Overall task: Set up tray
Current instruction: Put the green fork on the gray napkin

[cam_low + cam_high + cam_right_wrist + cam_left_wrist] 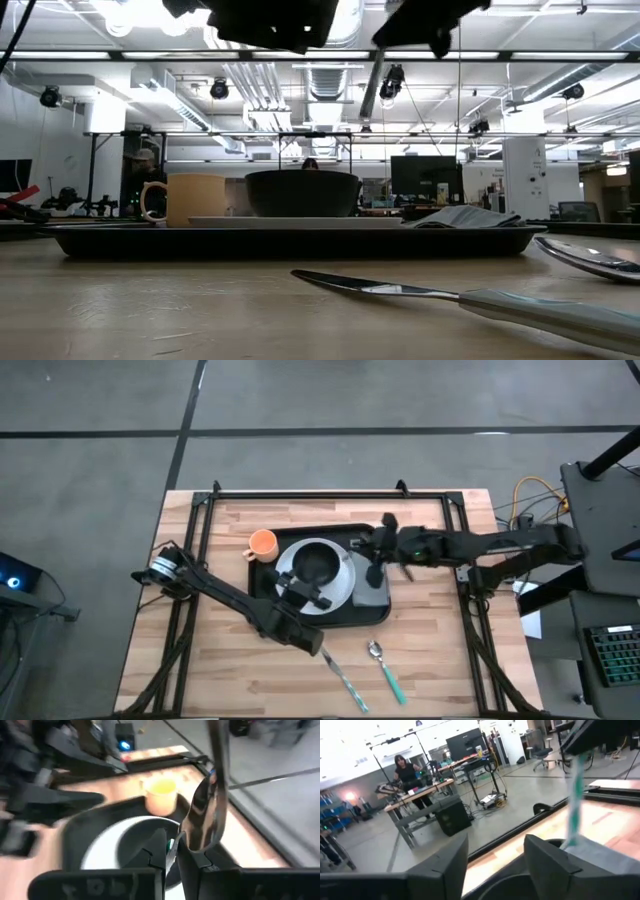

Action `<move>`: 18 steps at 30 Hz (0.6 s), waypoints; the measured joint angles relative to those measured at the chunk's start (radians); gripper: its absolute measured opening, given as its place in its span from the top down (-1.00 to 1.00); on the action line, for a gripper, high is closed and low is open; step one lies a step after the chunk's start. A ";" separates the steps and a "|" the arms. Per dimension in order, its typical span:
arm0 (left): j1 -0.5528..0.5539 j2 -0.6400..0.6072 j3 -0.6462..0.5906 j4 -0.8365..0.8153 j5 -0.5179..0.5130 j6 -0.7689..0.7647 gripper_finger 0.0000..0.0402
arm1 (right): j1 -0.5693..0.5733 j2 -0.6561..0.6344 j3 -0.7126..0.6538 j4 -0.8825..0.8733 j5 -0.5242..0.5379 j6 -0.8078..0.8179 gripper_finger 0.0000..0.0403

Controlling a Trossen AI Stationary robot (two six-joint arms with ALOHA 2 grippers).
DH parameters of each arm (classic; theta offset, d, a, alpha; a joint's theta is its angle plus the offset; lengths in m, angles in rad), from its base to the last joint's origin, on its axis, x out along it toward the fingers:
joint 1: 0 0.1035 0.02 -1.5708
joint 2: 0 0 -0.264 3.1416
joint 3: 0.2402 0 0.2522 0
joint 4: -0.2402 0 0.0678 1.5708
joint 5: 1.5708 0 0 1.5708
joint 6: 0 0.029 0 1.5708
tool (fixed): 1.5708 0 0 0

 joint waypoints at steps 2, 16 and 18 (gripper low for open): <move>-0.001 -0.007 0.000 -0.041 0.003 0.002 0.07 | -0.034 -0.049 -0.028 -0.026 -0.092 0.045 0.93; -0.023 -0.064 0.000 -0.102 0.027 0.016 -0.03 | -0.308 -0.033 -0.304 0.087 -0.701 0.192 0.93; -0.031 -0.080 0.000 -0.104 0.030 0.028 -0.03 | -0.335 0.001 -0.338 0.135 -0.756 0.212 0.93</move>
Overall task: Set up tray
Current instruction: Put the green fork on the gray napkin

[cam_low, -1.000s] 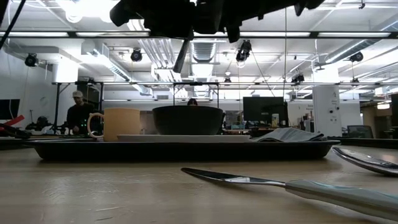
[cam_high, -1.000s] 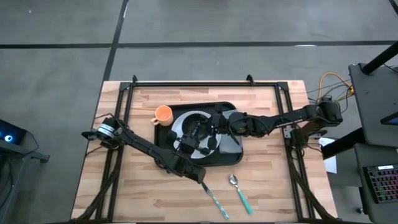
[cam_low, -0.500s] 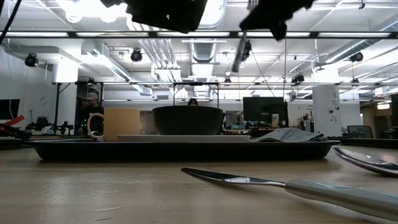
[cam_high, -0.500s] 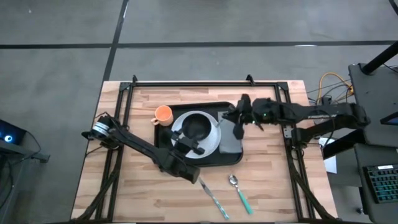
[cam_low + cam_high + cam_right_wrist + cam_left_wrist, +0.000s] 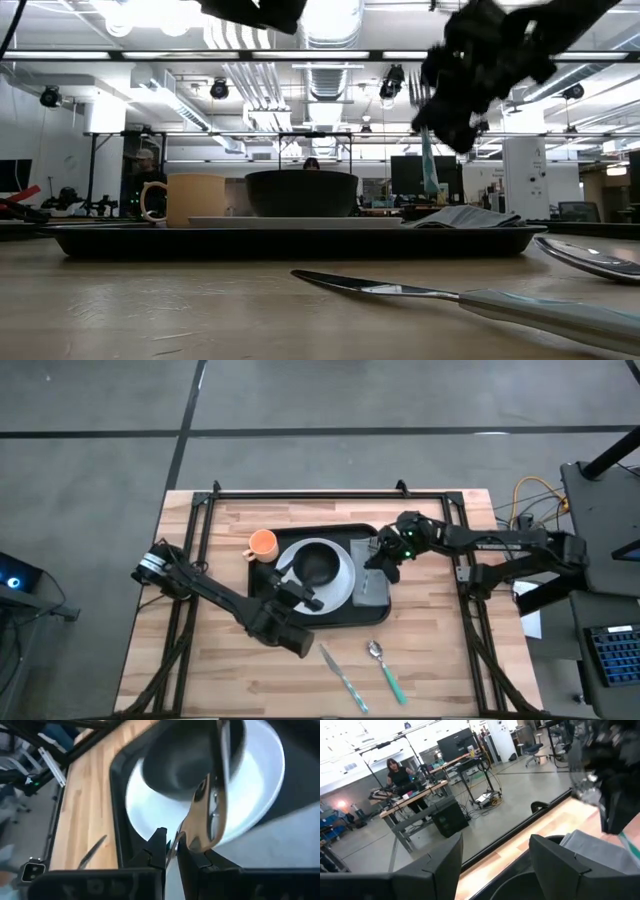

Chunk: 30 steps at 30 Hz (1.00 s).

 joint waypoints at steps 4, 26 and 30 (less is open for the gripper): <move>-0.011 -0.020 0.000 -0.006 0.004 0.017 -0.03 | -0.019 0.081 -0.019 0.062 -0.054 0.005 0.93; -0.035 -0.032 0.000 -0.005 0.021 0.057 -0.03 | -0.068 0.329 0.010 0.199 -0.144 -0.131 0.80; -0.047 -0.032 0.000 -0.004 0.029 0.057 -0.03 | -0.085 0.326 0.008 0.168 -0.128 -0.142 0.59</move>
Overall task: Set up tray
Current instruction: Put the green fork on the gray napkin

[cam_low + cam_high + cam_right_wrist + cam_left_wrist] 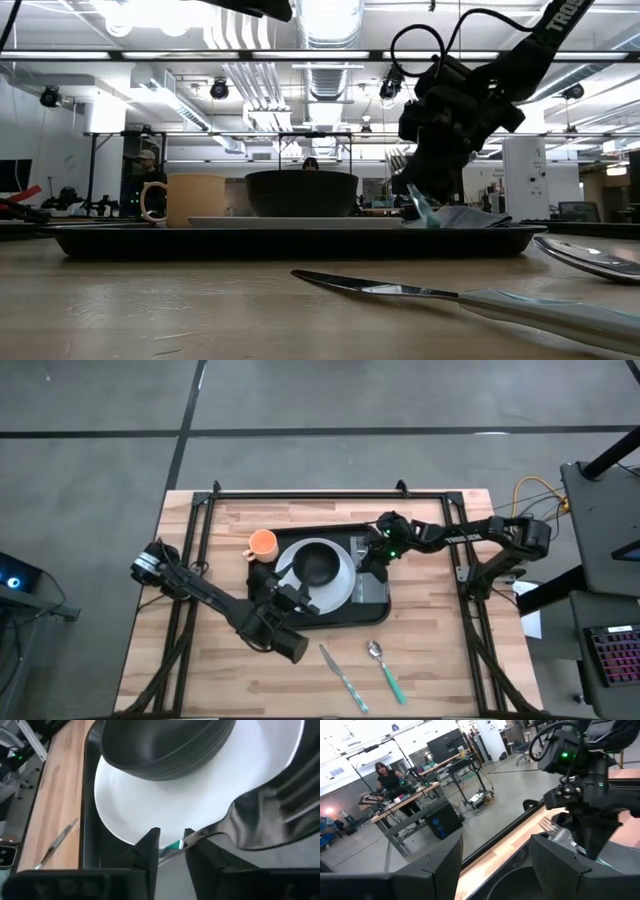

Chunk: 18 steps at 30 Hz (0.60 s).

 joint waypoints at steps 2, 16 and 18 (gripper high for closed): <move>-0.008 0.000 0.000 0.000 0.001 0.000 -0.03 | -0.004 -0.002 0.000 -0.022 0.019 -0.001 0.52; -0.029 0.000 0.000 0.004 0.004 -0.004 -0.03 | -0.006 -0.014 0.000 -0.074 0.088 0.040 0.41; -0.029 0.000 0.000 0.004 0.005 -0.004 -0.03 | -0.003 -0.026 0.000 -0.073 0.086 0.062 0.42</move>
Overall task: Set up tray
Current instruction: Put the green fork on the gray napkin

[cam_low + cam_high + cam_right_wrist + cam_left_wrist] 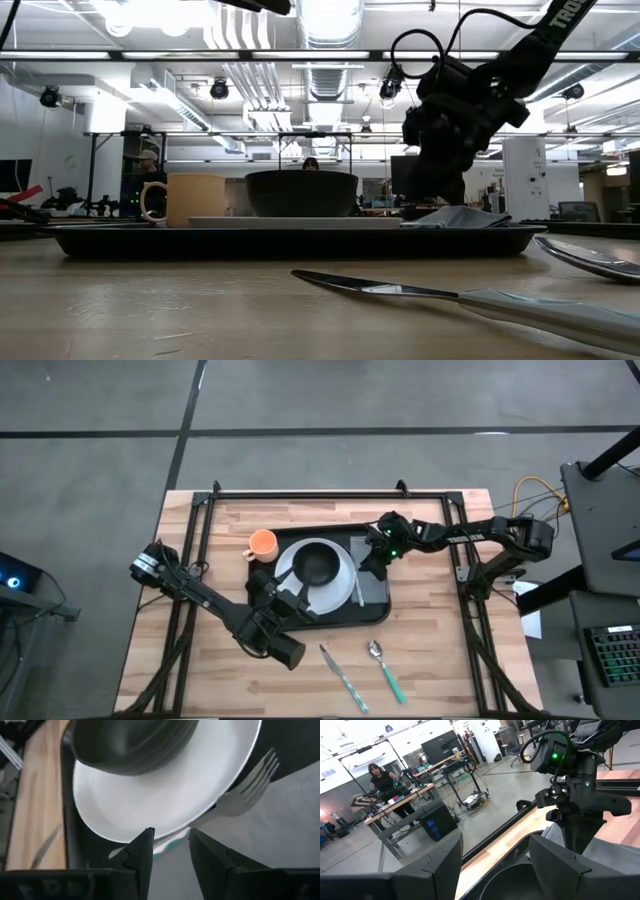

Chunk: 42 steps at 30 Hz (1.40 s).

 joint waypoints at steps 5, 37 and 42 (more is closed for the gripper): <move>0.000 0.000 0.000 0.000 0.000 0.000 -0.03 | 0.068 -0.016 0.000 0.000 0.063 0.091 0.47; -0.024 -0.002 0.001 0.000 0.002 0.014 -0.03 | 0.168 0.163 0.136 -0.023 0.621 0.188 0.52; -0.027 -0.008 0.002 -0.001 0.002 0.015 -0.03 | 0.168 0.168 0.145 -0.028 0.663 0.167 0.53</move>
